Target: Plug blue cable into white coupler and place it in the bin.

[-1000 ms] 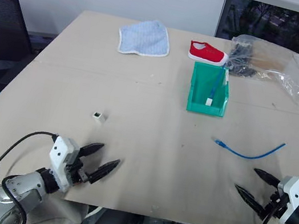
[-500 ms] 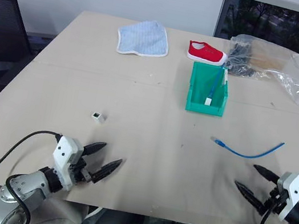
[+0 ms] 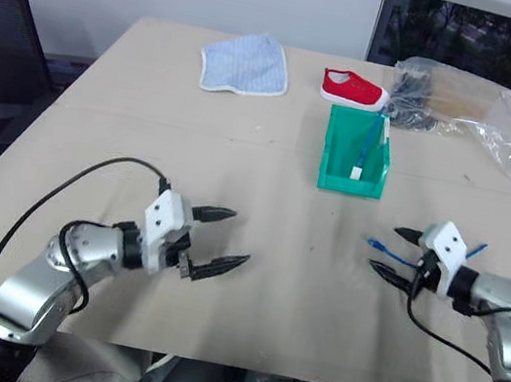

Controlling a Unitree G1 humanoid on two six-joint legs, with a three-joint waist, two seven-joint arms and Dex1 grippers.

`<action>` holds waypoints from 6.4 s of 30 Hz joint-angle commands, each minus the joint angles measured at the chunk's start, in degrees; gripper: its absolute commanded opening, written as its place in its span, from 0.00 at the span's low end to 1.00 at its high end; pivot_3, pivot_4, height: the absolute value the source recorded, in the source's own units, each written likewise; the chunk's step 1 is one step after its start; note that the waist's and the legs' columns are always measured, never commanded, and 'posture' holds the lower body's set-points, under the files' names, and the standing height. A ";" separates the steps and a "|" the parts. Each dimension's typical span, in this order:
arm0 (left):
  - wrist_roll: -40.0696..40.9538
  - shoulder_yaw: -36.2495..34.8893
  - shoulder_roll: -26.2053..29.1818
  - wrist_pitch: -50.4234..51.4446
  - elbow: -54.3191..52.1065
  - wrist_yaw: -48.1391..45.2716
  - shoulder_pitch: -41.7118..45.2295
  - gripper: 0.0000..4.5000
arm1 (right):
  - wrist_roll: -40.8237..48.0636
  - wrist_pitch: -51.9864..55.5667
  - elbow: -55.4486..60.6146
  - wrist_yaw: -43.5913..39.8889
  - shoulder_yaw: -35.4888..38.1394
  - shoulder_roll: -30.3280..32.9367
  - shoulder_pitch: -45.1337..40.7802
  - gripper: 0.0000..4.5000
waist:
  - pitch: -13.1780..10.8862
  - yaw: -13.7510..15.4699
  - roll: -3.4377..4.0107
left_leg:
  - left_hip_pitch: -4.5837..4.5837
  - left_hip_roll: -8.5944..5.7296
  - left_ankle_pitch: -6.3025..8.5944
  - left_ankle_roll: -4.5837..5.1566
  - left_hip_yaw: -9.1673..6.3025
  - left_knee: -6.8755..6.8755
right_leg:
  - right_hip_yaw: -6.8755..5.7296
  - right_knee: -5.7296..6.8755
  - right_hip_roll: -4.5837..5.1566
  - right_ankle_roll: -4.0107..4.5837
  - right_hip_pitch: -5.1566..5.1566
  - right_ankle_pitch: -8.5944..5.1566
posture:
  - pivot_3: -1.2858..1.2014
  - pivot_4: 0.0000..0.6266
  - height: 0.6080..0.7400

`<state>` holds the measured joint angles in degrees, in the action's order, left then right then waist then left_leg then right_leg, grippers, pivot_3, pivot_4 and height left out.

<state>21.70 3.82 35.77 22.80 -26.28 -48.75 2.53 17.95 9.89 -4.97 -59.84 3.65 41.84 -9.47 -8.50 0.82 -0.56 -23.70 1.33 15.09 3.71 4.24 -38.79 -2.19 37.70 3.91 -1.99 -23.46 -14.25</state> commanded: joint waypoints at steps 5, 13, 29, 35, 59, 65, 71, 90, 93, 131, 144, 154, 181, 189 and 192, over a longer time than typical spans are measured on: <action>3.21 0.65 2.64 6.84 -1.02 -2.51 5.97 1.00 | -1.05 -0.76 -5.79 -3.97 -2.14 0.52 -5.49 0.68 | -0.04 -0.11 -0.04 | -0.03 -0.01 -0.05 -0.09 0.01 0.00 | 0.03 -0.05 -0.25 -0.05 0.00 -0.01 | 0.52 0.24 1.00; 4.16 -0.79 3.85 8.40 -0.91 -2.89 8.01 1.00 | -3.11 -3.02 -6.62 -5.84 -4.12 0.62 -6.37 0.02 | -0.06 -0.09 -0.06 | 0.02 0.00 -0.04 -0.06 -0.02 -0.01 | 0.04 0.08 -0.26 -0.04 0.00 -0.01 | 0.52 0.24 1.00; 1.02 4.10 5.42 8.15 1.67 -5.81 12.68 1.00 | -10.83 -6.00 -1.66 -11.07 -20.59 -7.34 -19.18 0.09 | -0.13 0.03 -0.12 | -0.01 0.00 -0.15 -0.25 -0.02 -0.15 | 0.07 0.14 -0.32 -0.04 -0.01 -0.01 | 0.52 0.24 1.00; -2.66 9.03 3.82 6.51 6.27 -7.05 16.96 1.00 | -7.72 -3.09 2.13 -9.54 -16.10 -5.41 -16.76 0.68 | -0.16 0.12 -0.17 | -0.07 -0.02 -0.14 -0.24 -0.03 -0.30 | 0.05 0.15 -0.31 -0.04 0.01 0.00 | 0.52 0.24 1.00; -17.90 23.21 -11.50 -5.80 38.59 -12.82 30.75 0.83 | 7.13 8.38 28.21 8.16 7.27 -4.04 18.48 1.00 | -0.09 0.68 -0.21 | 0.05 -0.04 -0.03 0.14 -0.11 -0.50 | 0.04 0.18 -0.27 -0.05 0.22 0.00 | 0.52 0.24 1.00; -17.91 22.33 -12.18 -7.09 37.78 -13.40 29.95 0.22 | 10.80 10.87 29.60 8.42 7.51 -4.10 19.66 1.00 | -0.09 0.30 -0.20 | 0.01 -0.02 -0.01 0.17 -0.15 -0.44 | -0.02 0.16 -0.30 -0.10 0.20 -0.03 | 0.52 0.24 1.00; -13.63 17.65 -14.46 -6.11 36.83 -13.85 29.75 0.01 | 18.19 17.23 31.43 9.45 7.54 -4.87 20.33 1.00 | -0.09 0.34 -0.21 | -0.04 -0.04 0.06 0.27 -0.17 -0.42 | -0.06 0.13 -0.23 -0.14 0.19 -0.07 | 0.52 0.24 1.00; 21.99 3.36 -18.43 33.03 23.10 -17.40 26.92 0.01 | 56.17 36.20 32.43 20.30 9.25 -15.29 13.67 1.00 | -0.11 -0.09 -0.21 | -0.02 -0.03 0.09 0.33 -0.21 -0.48 | -0.06 0.19 0.06 -0.14 0.19 -0.06 | 0.52 0.24 1.00; 24.15 2.91 -18.38 34.89 23.13 -17.40 27.30 0.01 | 56.08 37.47 32.47 20.36 7.43 -14.18 11.84 1.00 | -0.11 -0.02 -0.22 | -0.02 -0.05 0.09 0.33 -0.20 -0.48 | -0.04 0.19 -0.07 -0.14 0.19 -0.06 | 0.52 0.24 1.00; 13.41 -7.60 -9.82 15.62 -4.10 4.46 15.04 1.00 | 55.05 36.96 21.80 18.33 10.33 -11.50 5.66 0.00 | -0.16 -0.02 -0.18 | -0.08 -0.03 0.10 0.34 -0.16 -0.35 | -0.01 0.04 0.20 -0.10 0.13 -0.07 | 0.52 0.24 1.00; -20.08 -11.87 -18.41 -7.81 -9.01 35.86 -16.22 1.00 | 47.72 34.02 19.78 14.85 9.36 -11.81 1.74 0.00 | -0.16 0.26 -0.19 | -0.10 -0.04 0.13 0.33 -0.12 -0.18 | -0.08 -0.07 0.44 0.10 0.08 -0.16 | 0.52 0.24 1.00; -23.20 -7.88 -21.67 -10.91 1.95 38.05 -14.34 1.00 | 43.99 32.81 19.85 15.74 9.03 -13.95 0.83 0.00 | -0.16 -0.05 -0.19 | -0.15 -0.04 0.14 0.31 -0.08 -0.11 | -0.10 -0.10 0.61 0.15 0.00 -0.14 | 0.52 0.24 1.00; -15.25 -11.94 -15.18 -19.19 18.59 28.48 -8.77 0.29 | 41.61 30.65 19.97 19.15 10.67 -15.48 1.61 0.00 | -0.05 -0.27 0.00 | -0.01 -0.04 0.11 0.28 -0.02 0.31 | -0.16 -0.05 0.61 0.20 -0.10 -0.11 | 0.52 0.24 1.00; -11.49 -11.32 -16.08 -17.12 18.31 27.25 -6.12 0.13 | 40.93 30.17 20.20 19.11 10.32 -15.28 1.45 0.00 | -0.05 0.00 0.01 | -0.03 -0.04 0.10 0.27 -0.02 0.31 | -0.16 -0.08 0.63 0.21 -0.10 -0.10 | 0.52 0.24 1.00; -7.17 -8.94 -15.90 -15.15 18.25 21.23 -2.85 0.13 | 39.30 29.26 21.06 18.66 9.63 -14.57 0.25 0.00 | -0.05 0.17 0.01 | -0.06 -0.04 0.09 0.27 -0.02 0.30 | -0.24 -0.07 0.68 0.21 -0.09 -0.10 | 0.52 0.24 1.00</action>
<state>11.92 -6.60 19.78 7.00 -7.33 -24.11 -2.06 57.57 40.66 13.72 -40.74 12.26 26.66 -7.95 -8.55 0.99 -0.56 -23.80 1.28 15.18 3.96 4.22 -38.51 -2.48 37.62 4.61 -1.77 -23.55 -14.34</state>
